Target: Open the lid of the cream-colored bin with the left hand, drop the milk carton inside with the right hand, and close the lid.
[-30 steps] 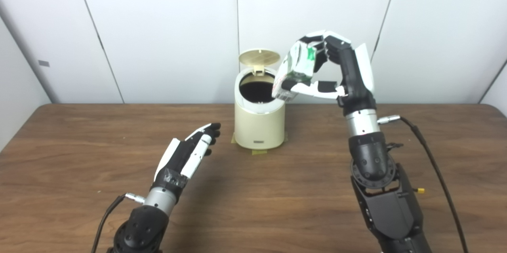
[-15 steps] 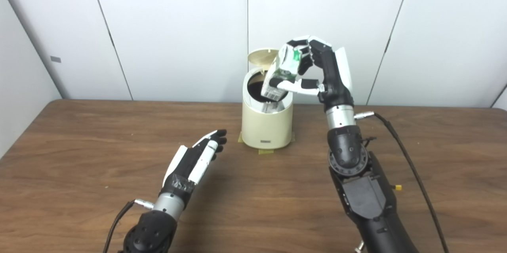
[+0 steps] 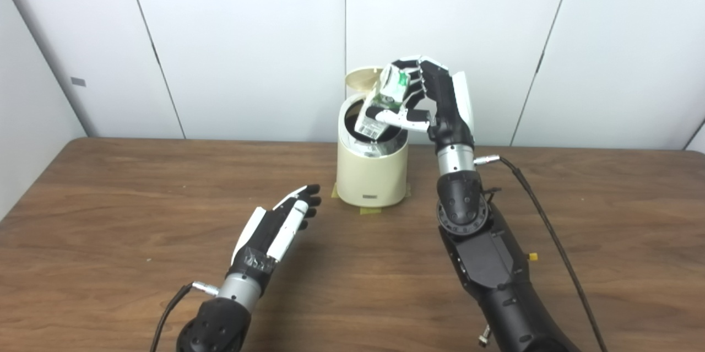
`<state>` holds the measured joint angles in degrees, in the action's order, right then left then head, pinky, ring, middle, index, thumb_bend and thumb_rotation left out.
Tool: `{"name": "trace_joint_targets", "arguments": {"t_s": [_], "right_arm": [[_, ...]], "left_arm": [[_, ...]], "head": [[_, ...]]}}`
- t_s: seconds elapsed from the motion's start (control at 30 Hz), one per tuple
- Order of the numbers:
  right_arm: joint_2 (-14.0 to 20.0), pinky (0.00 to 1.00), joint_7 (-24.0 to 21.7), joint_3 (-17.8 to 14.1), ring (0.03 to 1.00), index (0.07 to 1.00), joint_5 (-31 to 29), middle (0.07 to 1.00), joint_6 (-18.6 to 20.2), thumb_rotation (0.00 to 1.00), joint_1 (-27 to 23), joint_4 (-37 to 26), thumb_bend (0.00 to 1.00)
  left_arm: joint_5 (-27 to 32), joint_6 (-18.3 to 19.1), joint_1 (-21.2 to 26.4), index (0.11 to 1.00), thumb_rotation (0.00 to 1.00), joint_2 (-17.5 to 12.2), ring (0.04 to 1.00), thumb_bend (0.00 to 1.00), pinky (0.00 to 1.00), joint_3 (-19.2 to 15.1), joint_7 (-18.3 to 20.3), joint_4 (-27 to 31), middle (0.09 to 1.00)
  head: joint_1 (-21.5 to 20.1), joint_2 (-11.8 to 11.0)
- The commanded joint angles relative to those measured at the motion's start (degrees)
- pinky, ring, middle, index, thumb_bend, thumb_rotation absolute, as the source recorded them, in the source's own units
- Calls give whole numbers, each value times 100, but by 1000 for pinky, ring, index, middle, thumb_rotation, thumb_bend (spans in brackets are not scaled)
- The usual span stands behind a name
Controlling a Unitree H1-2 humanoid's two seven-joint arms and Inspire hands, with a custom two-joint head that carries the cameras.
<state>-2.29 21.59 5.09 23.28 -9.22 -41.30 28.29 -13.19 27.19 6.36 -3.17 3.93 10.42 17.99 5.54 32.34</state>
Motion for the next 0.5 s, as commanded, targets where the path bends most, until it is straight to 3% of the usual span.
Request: {"name": "trace_joint_targets", "arguments": {"t_s": [0.0,0.47], "right_arm": [[87,288,179,-14,395,557,42,496,-354,0,-401,16,489],[167,284,412,10,393,553,71,497,-695,0,-434,366,489]], "left_arm": [[60,-100,159,903,990,53,867,432,859,6,-121,111,875],[102,-232,20,899,977,67,853,419,829,51,-254,94,875]], "head": [[9,-4],[-5,38]]}}
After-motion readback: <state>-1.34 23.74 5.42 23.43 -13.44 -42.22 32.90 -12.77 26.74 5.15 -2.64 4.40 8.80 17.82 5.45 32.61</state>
